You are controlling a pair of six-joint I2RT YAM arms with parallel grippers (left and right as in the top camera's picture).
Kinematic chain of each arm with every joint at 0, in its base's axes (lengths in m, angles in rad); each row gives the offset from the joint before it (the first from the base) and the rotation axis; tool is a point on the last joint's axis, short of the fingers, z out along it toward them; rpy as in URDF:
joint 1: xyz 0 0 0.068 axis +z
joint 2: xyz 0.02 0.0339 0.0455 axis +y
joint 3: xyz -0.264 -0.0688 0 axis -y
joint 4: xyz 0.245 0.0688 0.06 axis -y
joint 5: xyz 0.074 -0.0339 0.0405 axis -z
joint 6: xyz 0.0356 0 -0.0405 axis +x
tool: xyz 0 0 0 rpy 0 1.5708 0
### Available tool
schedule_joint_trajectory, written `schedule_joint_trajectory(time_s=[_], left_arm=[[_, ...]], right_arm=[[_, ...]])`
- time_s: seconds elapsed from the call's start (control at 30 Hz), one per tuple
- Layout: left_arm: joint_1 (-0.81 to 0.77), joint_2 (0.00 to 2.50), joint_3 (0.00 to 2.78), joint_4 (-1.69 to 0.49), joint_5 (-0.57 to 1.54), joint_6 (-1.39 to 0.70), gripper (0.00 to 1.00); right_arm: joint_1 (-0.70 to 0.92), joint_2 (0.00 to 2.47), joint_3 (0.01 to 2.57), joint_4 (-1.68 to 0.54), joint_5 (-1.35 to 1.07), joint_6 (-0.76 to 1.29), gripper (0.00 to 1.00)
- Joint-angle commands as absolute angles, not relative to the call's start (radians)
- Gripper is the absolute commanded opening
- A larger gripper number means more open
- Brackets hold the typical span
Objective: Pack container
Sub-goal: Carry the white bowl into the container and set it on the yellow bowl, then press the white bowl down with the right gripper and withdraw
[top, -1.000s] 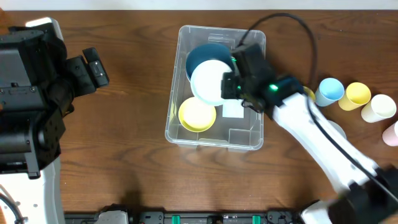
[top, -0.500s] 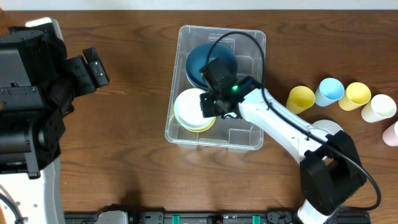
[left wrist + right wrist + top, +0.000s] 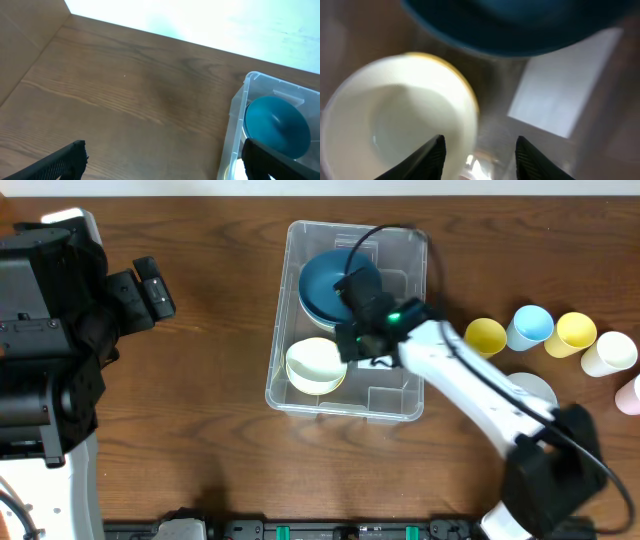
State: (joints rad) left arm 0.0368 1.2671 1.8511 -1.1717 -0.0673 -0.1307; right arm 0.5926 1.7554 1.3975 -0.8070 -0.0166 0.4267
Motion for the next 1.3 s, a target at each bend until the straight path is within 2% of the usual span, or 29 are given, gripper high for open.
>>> schedule_joint_trajectory(time_s=[0.0, 0.13, 0.27, 0.47, 0.57, 0.67, 0.87, 0.97, 1.27], left_arm=[[0.04, 1.267, 1.853, -1.174, -0.08, -0.133, 0.98], [0.04, 1.267, 1.853, -1.174, -0.08, -0.133, 0.98], [0.04, 1.267, 1.853, -1.174, -0.08, -0.133, 0.98], [0.04, 1.267, 1.853, -1.174, -0.08, -0.133, 0.98], [0.04, 1.267, 1.853, -1.174, -0.08, -0.133, 0.98], [0.04, 1.267, 1.853, -1.174, -0.08, -0.133, 0.98], [0.04, 1.267, 1.853, -1.174, -0.08, -0.133, 0.98], [0.04, 1.267, 1.853, -1.174, -0.08, -0.133, 0.98], [0.04, 1.267, 1.853, -1.174, -0.08, -0.133, 0.98]], right_arm=[[0.519, 1.598, 1.427, -0.807, 0.019, 0.41, 0.49], [0.459, 1.501, 1.427, -0.803, -0.055, 0.389, 0.49], [0.476, 1.505, 1.422, -0.815, -0.147, 0.376, 0.47], [0.616, 1.647, 1.41, -0.799, -0.159, 0.377, 0.37], [0.681, 1.733, 1.41, -0.785, -0.175, 0.381, 0.23], [0.731, 1.793, 1.41, -0.775, -0.208, 0.381, 0.17], [0.804, 1.852, 1.41, -0.787, -0.205, 0.38, 0.17], [0.819, 1.853, 1.41, -0.789, -0.13, 0.38, 0.16], [0.749, 1.785, 1.425, -0.782, -0.07, 0.376, 0.09]])
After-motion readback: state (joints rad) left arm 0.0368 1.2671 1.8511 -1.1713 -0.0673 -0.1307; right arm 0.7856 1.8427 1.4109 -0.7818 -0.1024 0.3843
